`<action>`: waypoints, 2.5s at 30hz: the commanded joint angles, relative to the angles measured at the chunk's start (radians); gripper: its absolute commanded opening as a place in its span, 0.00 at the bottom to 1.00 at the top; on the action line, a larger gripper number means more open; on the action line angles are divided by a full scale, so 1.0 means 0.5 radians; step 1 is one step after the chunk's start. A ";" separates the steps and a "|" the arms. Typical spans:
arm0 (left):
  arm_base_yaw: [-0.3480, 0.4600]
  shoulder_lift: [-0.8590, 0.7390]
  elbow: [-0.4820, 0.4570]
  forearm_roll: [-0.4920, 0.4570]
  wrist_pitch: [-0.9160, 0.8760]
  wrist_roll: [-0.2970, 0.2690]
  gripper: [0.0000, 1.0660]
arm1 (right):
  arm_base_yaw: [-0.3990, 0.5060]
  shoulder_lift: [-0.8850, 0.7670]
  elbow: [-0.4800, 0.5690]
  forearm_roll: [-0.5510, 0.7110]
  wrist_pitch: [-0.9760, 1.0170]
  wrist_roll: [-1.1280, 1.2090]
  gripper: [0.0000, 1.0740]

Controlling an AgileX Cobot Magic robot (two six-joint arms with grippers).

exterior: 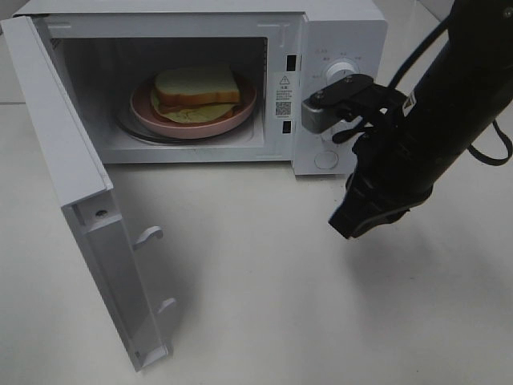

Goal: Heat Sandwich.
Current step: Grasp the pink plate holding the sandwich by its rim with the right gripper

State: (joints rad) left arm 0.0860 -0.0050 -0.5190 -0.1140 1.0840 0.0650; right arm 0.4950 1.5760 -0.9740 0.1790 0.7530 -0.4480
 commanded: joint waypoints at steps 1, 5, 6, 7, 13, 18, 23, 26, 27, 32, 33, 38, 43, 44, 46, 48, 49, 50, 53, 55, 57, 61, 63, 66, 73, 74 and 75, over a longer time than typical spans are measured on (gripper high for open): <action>0.006 -0.032 0.004 -0.002 -0.026 -0.006 0.92 | -0.014 -0.024 -0.018 -0.032 0.078 -0.468 0.07; 0.006 -0.032 0.004 -0.002 -0.026 -0.006 0.92 | -0.014 -0.024 -0.018 -0.090 0.106 -0.892 0.08; 0.006 -0.032 0.004 -0.002 -0.026 -0.006 0.92 | -0.014 -0.024 -0.018 -0.108 0.116 -1.016 0.08; 0.006 -0.032 0.004 -0.002 -0.026 -0.006 0.92 | -0.014 -0.024 -0.018 -0.122 0.124 -1.138 0.08; 0.006 -0.032 0.004 -0.002 -0.026 -0.006 0.92 | -0.014 -0.024 -0.018 -0.168 0.152 -1.616 0.10; 0.006 -0.032 0.004 -0.002 -0.026 -0.006 0.92 | -0.014 -0.024 -0.018 -0.264 0.116 -1.576 0.31; 0.006 -0.032 0.004 -0.002 -0.026 -0.006 0.92 | -0.014 -0.024 -0.018 -0.330 -0.008 -1.344 0.63; 0.006 -0.032 0.004 -0.002 -0.026 -0.006 0.92 | -0.012 -0.024 -0.018 -0.330 -0.030 -1.174 0.87; 0.006 -0.032 0.004 -0.002 -0.026 -0.006 0.92 | -0.012 -0.024 -0.018 -0.330 -0.030 -1.174 0.87; 0.006 -0.032 0.004 -0.002 -0.026 -0.006 0.92 | -0.012 -0.022 -0.018 -0.358 -0.062 -1.180 0.92; 0.006 -0.032 0.004 -0.002 -0.026 -0.006 0.92 | -0.008 -0.022 -0.018 -0.372 -0.064 -1.180 0.92; 0.006 -0.032 0.004 -0.002 -0.026 -0.006 0.92 | -0.008 -0.022 -0.018 -0.460 -0.102 -1.186 0.90; 0.006 -0.032 0.004 -0.002 -0.026 -0.006 0.92 | 0.074 -0.004 -0.060 -0.610 -0.148 -1.172 0.89; 0.006 -0.032 0.004 -0.002 -0.026 -0.006 0.92 | 0.088 0.008 -0.090 -0.612 -0.148 -1.170 0.89; 0.006 -0.032 0.004 -0.002 -0.026 -0.006 0.92 | 0.094 0.026 -0.126 -0.614 -0.146 -1.170 0.89; 0.006 -0.032 0.004 -0.002 -0.026 -0.006 0.92 | 0.126 0.090 -0.240 -0.624 -0.146 -1.170 0.87; 0.006 -0.032 0.004 -0.002 -0.026 -0.006 0.92 | 0.126 0.090 -0.240 -0.624 -0.146 -1.170 0.87; 0.006 -0.032 0.004 -0.002 -0.026 -0.006 0.92 | 0.132 0.118 -0.272 -0.632 -0.146 -1.170 0.87; 0.006 -0.032 0.004 -0.002 -0.026 -0.006 0.92 | 0.162 0.222 -0.404 -0.638 -0.150 -1.170 0.86; 0.006 -0.032 0.004 -0.002 -0.026 -0.006 0.92 | 0.170 0.244 -0.432 -0.642 -0.150 -1.170 0.86; 0.006 -0.032 0.004 -0.002 -0.026 -0.006 0.92 | 0.218 0.318 -0.512 -0.640 -0.152 -1.172 0.85; 0.006 -0.032 0.004 -0.002 -0.026 -0.006 0.92 | 0.276 0.404 -0.626 -0.640 -0.154 -1.178 0.84; 0.006 -0.032 0.004 -0.002 -0.026 -0.006 0.92 | 0.286 0.422 -0.662 -0.640 -0.154 -1.180 0.84; 0.006 -0.032 0.004 -0.002 -0.026 -0.006 0.92 | 0.316 0.504 -0.778 -0.636 -0.176 -1.204 0.83; 0.006 -0.032 0.004 -0.002 -0.026 -0.006 0.92 | 0.350 0.614 -0.934 -0.636 -0.236 -1.208 0.82; 0.006 -0.032 0.004 -0.002 -0.026 -0.006 0.92 | 0.366 0.658 -0.978 -0.636 -0.266 -1.210 0.81; 0.006 -0.032 0.004 -0.002 -0.026 -0.006 0.92 | 0.366 0.674 -1.000 -0.636 -0.274 -1.210 0.81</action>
State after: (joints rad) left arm 0.0860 -0.0050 -0.5190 -0.1140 1.0840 0.0650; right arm 0.6730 1.9000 -1.4550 -0.1360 0.6270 -1.0430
